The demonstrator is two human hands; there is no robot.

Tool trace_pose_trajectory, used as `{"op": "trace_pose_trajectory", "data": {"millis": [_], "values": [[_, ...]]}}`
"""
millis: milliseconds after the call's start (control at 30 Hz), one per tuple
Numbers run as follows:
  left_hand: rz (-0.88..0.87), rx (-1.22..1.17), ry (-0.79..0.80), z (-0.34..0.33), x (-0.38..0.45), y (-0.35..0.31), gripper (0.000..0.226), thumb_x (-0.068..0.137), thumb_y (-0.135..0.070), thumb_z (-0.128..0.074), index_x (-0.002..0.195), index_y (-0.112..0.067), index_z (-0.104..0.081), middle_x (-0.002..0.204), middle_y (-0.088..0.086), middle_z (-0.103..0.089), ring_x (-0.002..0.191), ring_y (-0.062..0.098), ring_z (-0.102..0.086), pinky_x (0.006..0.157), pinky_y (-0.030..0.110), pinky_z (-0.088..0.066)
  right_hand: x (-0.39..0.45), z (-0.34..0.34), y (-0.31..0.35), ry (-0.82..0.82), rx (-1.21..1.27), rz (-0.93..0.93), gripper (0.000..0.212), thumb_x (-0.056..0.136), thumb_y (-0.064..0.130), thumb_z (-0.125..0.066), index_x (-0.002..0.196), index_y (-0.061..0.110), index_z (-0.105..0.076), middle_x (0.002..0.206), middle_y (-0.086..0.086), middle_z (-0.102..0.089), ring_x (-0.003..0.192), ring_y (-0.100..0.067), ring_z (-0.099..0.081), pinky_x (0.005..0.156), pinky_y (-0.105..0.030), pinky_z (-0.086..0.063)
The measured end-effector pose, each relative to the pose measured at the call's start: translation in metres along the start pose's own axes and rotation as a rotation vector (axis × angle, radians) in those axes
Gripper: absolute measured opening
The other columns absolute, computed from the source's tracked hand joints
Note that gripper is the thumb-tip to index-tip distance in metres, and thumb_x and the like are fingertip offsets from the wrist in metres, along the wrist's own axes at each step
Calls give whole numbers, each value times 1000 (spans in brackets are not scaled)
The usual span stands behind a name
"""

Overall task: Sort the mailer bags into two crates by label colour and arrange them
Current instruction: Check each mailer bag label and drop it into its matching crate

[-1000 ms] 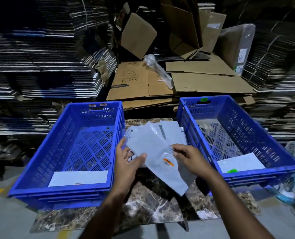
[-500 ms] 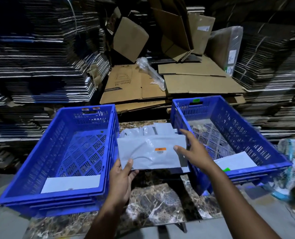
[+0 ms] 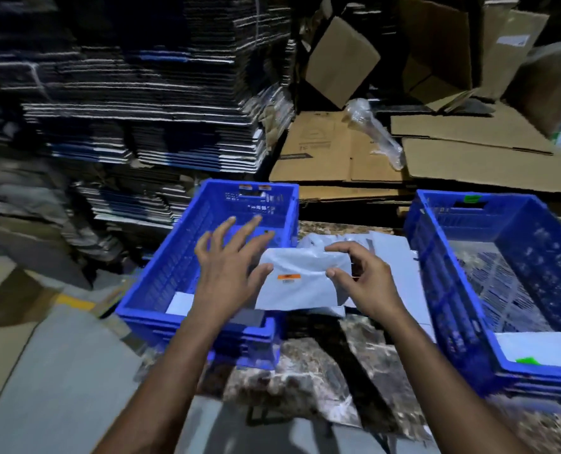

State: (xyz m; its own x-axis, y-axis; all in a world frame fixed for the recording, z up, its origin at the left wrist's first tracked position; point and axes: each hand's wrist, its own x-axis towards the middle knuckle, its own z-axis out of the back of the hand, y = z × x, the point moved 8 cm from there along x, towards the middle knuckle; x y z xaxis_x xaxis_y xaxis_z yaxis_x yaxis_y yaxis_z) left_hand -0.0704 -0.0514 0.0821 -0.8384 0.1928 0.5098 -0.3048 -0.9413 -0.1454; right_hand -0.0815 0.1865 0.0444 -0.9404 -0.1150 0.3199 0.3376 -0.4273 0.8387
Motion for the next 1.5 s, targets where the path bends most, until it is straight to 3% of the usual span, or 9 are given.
{"op": "trace_pose_trajectory", "data": {"millis": [167, 467, 633, 800, 967, 1100, 1233, 1367, 1500], "values": [[-45, -166, 268, 2, 26, 50, 38, 89, -42, -51, 124, -34, -65, 86, -13, -67, 99, 21, -59, 97, 34, -24, 18, -68, 20, 0, 96, -29, 41, 91, 21, -70, 122, 44, -56, 105, 14, -66, 78, -7, -61, 68, -18, -47], [202, -32, 555, -76, 36, 186, 19, 103, -30, -45, 111, -25, -61, 106, 0, -70, 109, 25, -61, 92, 38, -32, -29, -169, -21, 186, -214, -288, 76, 96, 32, -63, 157, 14, -20, 158, -5, -36, 141, -25, -40, 111, -32, -34], [199, 71, 873, -152, -18, 192, 29, 104, -30, -39, 126, -26, -58, 119, 4, -65, 115, 29, -56, 96, 40, -34, -39, -174, -29, 119, -166, -316, 66, 98, 27, -56, 155, 25, -23, 106, 3, -65, 80, -6, -62, 59, -7, -40], [304, -99, 1102, -189, -53, 190, 28, 102, -27, -50, 127, -20, -62, 131, 8, -60, 116, 28, -57, 98, 43, -48, -38, -174, -31, 161, -156, -280, 56, 99, 36, -53, 149, 35, -29, 107, 11, -66, 81, -1, -60, 58, -6, -40], [357, -157, 1018, -178, -33, 182, 52, 102, -32, -52, 152, -26, -37, 155, 6, -40, 135, 29, -46, 108, 40, -41, -38, -157, -44, 208, -101, -326, 55, 103, 41, -45, 154, 26, -30, 134, 5, -59, 115, -11, -59, 91, -21, -42], [273, -314, 743, -150, -9, 127, 58, 103, -37, -48, 155, -22, -27, 153, 9, -42, 139, 29, -41, 110, 43, -38, -21, -86, -104, -36, -245, -417, 46, 101, 27, -54, 143, 10, -48, 135, -10, -59, 125, -27, -56, 97, -29, -41], [138, -406, 581, -140, -9, 43, 64, 100, -49, -43, 154, -16, -29, 159, 7, -31, 145, 28, -27, 116, 36, -24, -17, 1, -169, -271, -524, -584, 39, 92, 17, -61, 127, 3, -56, 120, -22, -60, 113, -42, -53, 92, -46, -48], [158, -339, 619, -163, -26, 2, 70, 102, -47, -43, 158, -16, -14, 166, 4, 5, 153, 26, 0, 122, 41, -13, -10, 34, -204, -175, -729, -633, 39, 86, 31, -72, 109, 4, -56, 112, -21, -57, 100, -43, -55, 76, -45, -49], [199, -256, 475, -156, -25, -8, 64, 101, -33, -46, 157, -14, -19, 167, 6, 2, 154, 23, -2, 123, 39, -16, -6, 43, -213, -176, -704, -629, 24, 93, 30, -61, 93, 6, -58, 98, -20, -62, 89, -38, -61, 67, -37, -43]]}}
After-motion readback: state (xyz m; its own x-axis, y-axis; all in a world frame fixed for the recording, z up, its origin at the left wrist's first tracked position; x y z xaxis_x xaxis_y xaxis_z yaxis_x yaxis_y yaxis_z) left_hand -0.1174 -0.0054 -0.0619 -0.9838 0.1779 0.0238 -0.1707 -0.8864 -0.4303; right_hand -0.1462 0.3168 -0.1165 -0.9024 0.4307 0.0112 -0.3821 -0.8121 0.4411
